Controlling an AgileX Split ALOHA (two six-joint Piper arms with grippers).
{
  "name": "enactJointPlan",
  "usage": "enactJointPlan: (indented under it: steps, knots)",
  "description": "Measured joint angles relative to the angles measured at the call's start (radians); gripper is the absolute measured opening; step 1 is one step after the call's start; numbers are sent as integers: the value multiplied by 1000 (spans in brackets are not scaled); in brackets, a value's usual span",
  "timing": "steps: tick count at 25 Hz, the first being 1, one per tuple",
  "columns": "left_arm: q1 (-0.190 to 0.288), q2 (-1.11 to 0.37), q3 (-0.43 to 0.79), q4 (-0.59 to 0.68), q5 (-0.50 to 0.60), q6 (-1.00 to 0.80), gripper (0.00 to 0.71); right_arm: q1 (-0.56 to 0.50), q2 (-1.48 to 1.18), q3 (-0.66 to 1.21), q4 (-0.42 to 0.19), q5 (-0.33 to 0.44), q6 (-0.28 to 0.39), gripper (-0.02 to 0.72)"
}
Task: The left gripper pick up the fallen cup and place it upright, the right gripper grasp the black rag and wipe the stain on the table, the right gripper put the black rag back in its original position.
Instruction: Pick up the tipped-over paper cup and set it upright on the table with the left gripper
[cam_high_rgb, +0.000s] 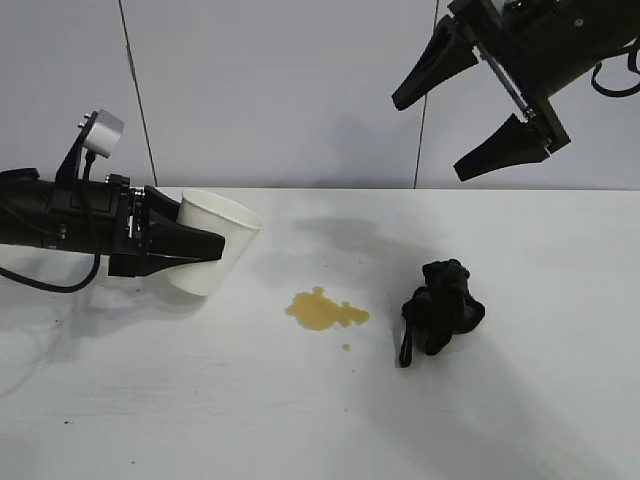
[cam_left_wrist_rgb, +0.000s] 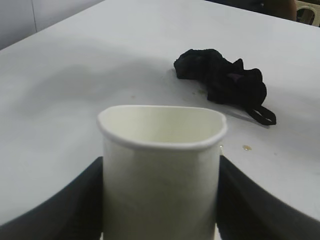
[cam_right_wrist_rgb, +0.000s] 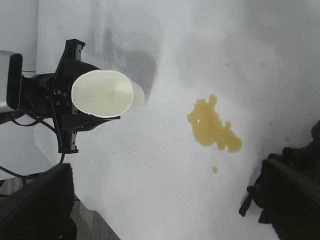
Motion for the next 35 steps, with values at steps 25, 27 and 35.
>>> enactJointPlan:
  steps: [25,27,35]
  knots:
    - [0,0,6,0,0,36,413,0,0,0,0,0,8,696]
    - [0,0,6,0,0,37,413,0,0,0,0,0,8,696]
    - [0,0,6,0,0,37,433,0,0,0,0,7,10,696]
